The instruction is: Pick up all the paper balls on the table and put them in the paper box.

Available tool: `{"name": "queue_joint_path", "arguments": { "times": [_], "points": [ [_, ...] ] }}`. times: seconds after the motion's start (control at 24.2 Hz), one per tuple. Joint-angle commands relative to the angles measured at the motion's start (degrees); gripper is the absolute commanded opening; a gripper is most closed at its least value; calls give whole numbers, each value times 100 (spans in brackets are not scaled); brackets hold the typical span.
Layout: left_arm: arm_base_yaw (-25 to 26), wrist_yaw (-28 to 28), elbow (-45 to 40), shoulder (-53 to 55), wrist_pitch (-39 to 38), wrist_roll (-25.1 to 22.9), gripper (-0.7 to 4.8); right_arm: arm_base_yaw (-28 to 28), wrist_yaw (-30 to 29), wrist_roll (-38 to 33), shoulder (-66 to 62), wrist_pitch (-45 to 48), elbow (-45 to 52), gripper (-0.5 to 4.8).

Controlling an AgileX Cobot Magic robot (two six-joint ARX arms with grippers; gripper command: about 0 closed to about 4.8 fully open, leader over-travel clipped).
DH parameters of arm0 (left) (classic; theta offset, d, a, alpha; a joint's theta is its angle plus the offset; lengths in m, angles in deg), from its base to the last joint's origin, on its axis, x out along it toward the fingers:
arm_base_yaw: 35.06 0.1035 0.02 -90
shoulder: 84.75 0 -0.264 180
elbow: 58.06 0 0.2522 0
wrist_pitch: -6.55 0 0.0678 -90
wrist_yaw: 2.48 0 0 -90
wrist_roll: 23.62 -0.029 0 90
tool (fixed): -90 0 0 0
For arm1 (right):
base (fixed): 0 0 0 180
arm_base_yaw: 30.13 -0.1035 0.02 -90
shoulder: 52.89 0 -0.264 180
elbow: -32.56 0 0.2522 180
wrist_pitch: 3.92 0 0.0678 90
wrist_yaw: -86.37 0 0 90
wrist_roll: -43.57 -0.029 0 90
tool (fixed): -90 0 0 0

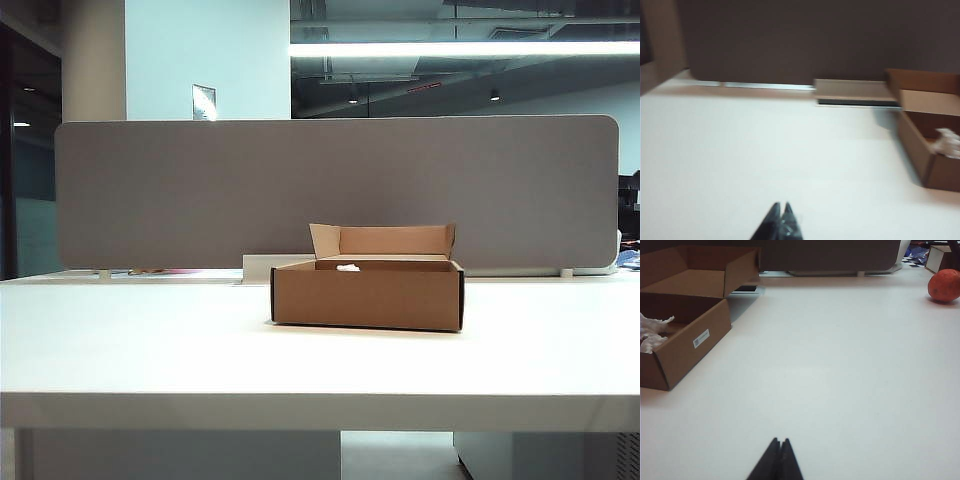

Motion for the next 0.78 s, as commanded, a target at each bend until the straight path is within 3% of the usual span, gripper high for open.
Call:
{"name": "queue_joint_path", "arguments": {
  "times": [0.04,0.37,0.78],
  "points": [
    [7,181,17,7,48,11,-6,0,24,-9,11,76,26,-4],
    [208,-138,17,7,39,7,-6,0,22,-9,11,76,26,-4],
    [210,-140,17,7,-146,-9,-5,0,22,-9,11,74,26,-4]
  ]
}}
